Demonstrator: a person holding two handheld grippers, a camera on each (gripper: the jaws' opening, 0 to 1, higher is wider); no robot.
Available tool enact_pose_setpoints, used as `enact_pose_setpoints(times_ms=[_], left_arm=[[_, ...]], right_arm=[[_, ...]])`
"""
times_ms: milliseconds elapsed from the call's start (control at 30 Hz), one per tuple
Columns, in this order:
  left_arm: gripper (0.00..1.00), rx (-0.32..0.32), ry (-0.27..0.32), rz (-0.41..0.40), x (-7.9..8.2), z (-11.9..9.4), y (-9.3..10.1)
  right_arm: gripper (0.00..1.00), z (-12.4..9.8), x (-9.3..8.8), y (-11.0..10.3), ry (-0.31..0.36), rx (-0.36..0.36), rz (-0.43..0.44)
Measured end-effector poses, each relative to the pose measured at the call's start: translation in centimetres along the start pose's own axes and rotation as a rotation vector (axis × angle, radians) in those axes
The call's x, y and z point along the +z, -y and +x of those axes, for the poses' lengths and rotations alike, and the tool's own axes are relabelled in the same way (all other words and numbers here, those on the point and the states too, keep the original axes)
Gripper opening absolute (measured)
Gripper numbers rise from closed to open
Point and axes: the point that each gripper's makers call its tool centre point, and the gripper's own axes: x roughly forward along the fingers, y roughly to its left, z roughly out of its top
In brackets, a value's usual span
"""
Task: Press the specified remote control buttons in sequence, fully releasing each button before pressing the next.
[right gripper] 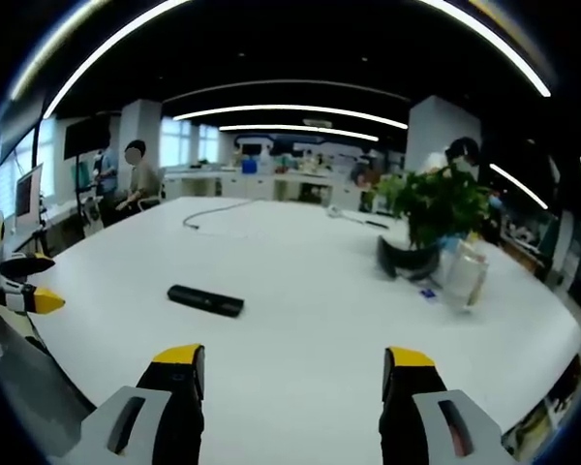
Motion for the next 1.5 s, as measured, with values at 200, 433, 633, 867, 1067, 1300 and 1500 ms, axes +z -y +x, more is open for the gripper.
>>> enact_pose_setpoints(times_ms=[200, 433, 633, 867, 1067, 1300, 1500], left_arm=[[0.85, -0.064, -0.033, 0.003, -0.3, 0.3, 1.2], [0.82, -0.11, -0.042, 0.006, 0.3, 0.5, 1.9], [0.76, -0.141, -0.032, 0.027, 2.2, 1.7, 2.0], [0.75, -0.205, -0.064, 0.168, 3.2, 4.0, 2.9], [0.74, -0.267, -0.087, 0.213, 3.9, 6.1, 3.6], [0.71, -0.339, -0.108, 0.323, 5.3, 8.1, 4.8], [0.66, -0.394, -0.162, 0.403, 5.1, 10.3, 5.7]], right_arm=[[0.72, 0.0, 0.0, -0.1, -0.003, 0.009, -0.003], [0.7, 0.0, 0.0, -0.2, 0.001, 0.012, 0.001], [0.64, 0.0, -0.1, -0.2, -0.009, 0.019, 0.009], [0.51, 0.2, -0.9, -0.6, -0.047, 0.051, 0.026], [0.19, 0.1, -1.6, -1.7, -0.098, 0.105, 0.03], [0.05, 0.1, -2.0, -2.0, -0.135, 0.122, 0.044], [0.0, 0.0, -2.5, -2.1, -0.165, 0.125, 0.032]])
